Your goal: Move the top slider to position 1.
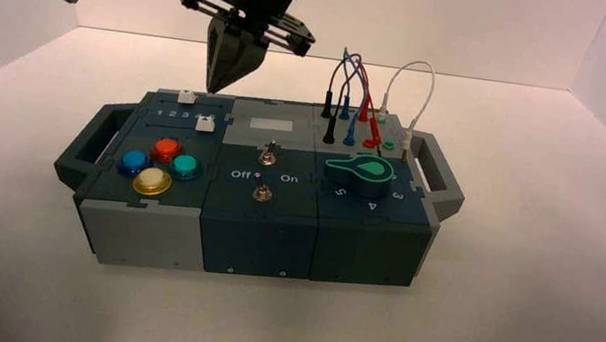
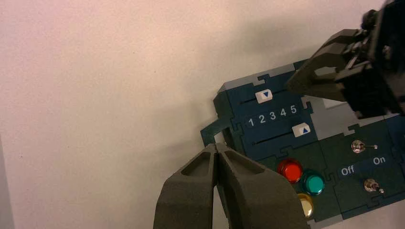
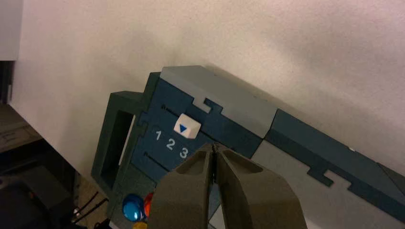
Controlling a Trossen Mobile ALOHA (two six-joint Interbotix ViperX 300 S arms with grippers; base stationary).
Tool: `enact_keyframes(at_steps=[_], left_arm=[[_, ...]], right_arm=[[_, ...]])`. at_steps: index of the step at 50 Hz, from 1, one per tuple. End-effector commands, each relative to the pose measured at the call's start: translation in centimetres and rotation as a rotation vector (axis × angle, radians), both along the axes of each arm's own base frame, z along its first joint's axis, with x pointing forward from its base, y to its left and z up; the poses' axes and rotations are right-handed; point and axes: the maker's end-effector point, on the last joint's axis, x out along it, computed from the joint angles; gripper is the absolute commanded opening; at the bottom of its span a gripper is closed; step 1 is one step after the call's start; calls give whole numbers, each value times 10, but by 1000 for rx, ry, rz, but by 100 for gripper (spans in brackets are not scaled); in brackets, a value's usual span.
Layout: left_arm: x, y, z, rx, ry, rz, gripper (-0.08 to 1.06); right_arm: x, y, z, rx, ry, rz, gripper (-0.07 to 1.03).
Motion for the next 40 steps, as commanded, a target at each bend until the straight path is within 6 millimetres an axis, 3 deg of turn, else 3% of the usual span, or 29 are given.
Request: enact_keyframes(at_steps=[1,24,40], left_arm=[[7,-1,10,-6,-35,0,-3],[6,-1,8,-5,-24,-1,-3],[5,-1,6,-4,-20,-1,-3]], right_arm=[[5,10,15,35,-24,1,-2],[5,21,4,44,12,-1,-2],[-10,39,0,51,26,35,-2]])
